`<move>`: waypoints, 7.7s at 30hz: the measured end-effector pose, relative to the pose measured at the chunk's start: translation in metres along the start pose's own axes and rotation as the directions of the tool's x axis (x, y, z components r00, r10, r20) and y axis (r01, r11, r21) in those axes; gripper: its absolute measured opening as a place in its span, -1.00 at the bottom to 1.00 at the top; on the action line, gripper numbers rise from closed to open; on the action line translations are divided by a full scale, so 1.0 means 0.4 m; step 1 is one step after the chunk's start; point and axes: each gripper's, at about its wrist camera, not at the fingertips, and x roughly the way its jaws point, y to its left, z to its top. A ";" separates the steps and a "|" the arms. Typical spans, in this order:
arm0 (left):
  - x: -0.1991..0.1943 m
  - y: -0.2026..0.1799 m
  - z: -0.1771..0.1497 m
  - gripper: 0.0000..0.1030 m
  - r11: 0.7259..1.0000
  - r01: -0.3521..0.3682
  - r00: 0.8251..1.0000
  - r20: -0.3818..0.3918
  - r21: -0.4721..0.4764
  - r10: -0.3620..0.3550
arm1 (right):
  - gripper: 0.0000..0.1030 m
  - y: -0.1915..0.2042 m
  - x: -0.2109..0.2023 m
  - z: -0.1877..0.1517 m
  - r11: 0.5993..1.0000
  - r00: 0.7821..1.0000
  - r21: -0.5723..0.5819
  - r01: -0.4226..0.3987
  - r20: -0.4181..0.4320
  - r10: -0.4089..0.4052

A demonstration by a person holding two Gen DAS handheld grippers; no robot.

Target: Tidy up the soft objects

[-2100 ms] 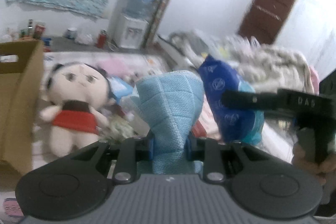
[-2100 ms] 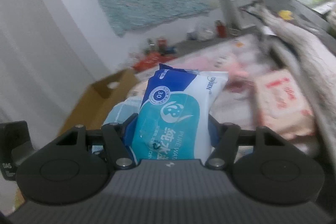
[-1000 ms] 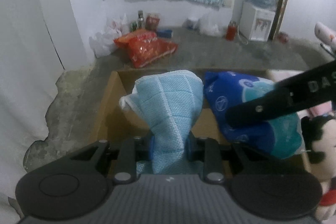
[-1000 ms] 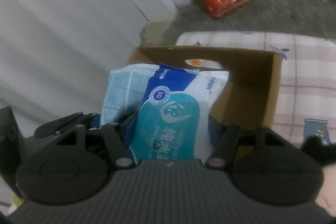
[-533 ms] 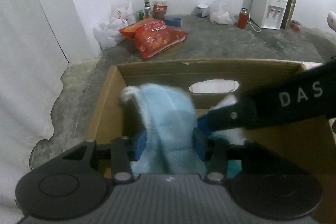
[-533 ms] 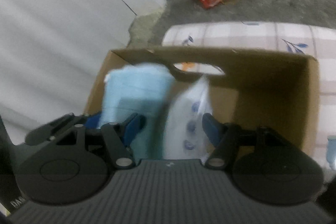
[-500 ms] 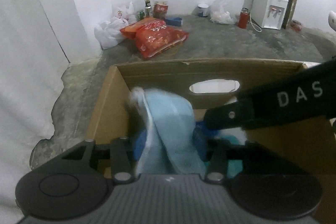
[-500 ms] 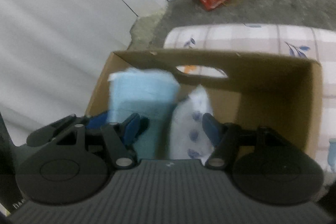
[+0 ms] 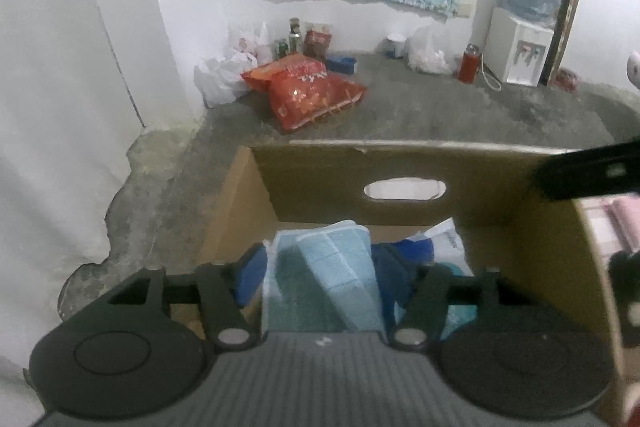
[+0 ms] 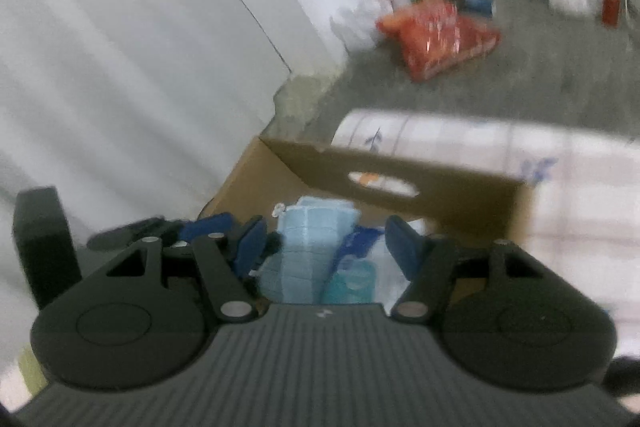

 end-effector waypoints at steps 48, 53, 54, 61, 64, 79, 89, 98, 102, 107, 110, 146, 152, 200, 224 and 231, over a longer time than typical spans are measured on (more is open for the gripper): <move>-0.133 0.093 -0.242 0.72 0.965 0.006 0.972 -0.224 -0.264 -0.067 | -0.35 -0.075 -0.172 -0.307 0.989 0.954 -0.016 0.144 -0.263 -0.143; -0.201 0.057 -0.228 0.73 0.981 -0.021 0.993 -0.116 -0.195 -0.002 | -0.31 -0.077 -0.172 -0.294 0.992 0.967 0.000 0.123 -0.225 -0.120; -0.218 0.047 -0.222 0.73 0.983 -0.028 0.995 -0.095 -0.183 0.011 | -0.29 -0.082 -0.186 -0.302 0.993 0.972 0.004 0.114 -0.205 -0.111; -0.272 -0.087 -0.193 0.76 0.999 0.027 0.999 -0.021 -0.026 -0.028 | -0.11 -0.074 -0.353 -0.336 0.998 0.998 -0.023 0.058 -0.007 -0.058; -0.235 -0.165 -0.179 0.77 0.996 0.074 0.996 -0.062 0.049 -0.071 | -0.05 -0.086 -0.443 -0.366 1.000 0.997 -0.018 0.025 0.071 -0.024; 0.118 -0.369 -0.157 0.66 0.989 0.022 0.949 -0.315 0.148 0.026 | -0.05 -0.325 -0.675 -0.603 0.970 0.979 0.241 0.030 0.187 -0.077; 0.152 -0.345 -0.170 0.66 0.990 -0.067 0.925 -0.365 0.123 0.108 | -0.04 -0.441 -0.673 -0.647 0.934 0.974 0.354 0.043 0.192 -0.117; -0.014 -0.316 -0.173 0.67 0.986 -0.135 0.942 -0.294 0.100 0.159 | -0.01 -0.513 -0.710 -0.656 0.926 0.968 0.373 0.058 0.207 -0.144; -0.160 -0.315 -0.166 0.67 0.982 -0.176 0.964 -0.189 0.068 0.186 | 0.06 -0.551 -0.729 -0.674 0.919 0.964 0.390 0.057 0.217 -0.152; -0.357 -0.379 -0.142 0.76 0.997 -0.063 0.997 -0.030 0.032 0.064 | 0.08 -0.597 -0.738 -0.709 0.907 0.961 0.418 0.047 0.229 -0.155; -0.443 -0.466 -0.162 0.78 0.996 0.055 0.998 0.027 0.070 -0.057 | 0.09 -0.612 -0.740 -0.727 0.903 0.961 0.427 0.043 0.231 -0.155; -0.172 -1.123 -0.362 -0.09 0.756 0.358 0.934 -0.199 0.548 -0.298 | 0.04 -0.724 -0.797 -0.799 0.827 0.922 0.551 -0.114 0.369 -0.119; -0.282 -1.053 -0.359 -0.09 0.775 0.429 0.895 -0.100 0.464 -0.435 | 0.32 -0.743 -0.776 -0.787 0.762 0.920 0.602 -0.238 0.392 -0.023; -0.303 -0.956 -0.558 0.27 0.754 0.529 0.846 -0.181 0.388 -0.501 | 0.19 -0.553 -0.612 -0.742 0.987 0.987 0.072 0.144 0.065 -0.149; -0.312 -0.970 -0.624 0.28 0.731 0.493 0.856 -0.110 0.471 -0.505 | 0.40 -0.529 -0.662 -0.780 0.959 0.994 0.274 -0.067 0.103 0.040; -0.326 -0.964 -0.622 0.51 0.746 0.480 0.866 -0.116 0.461 -0.486 | 0.36 -0.552 -0.659 -0.799 0.929 0.993 0.361 -0.076 0.113 0.037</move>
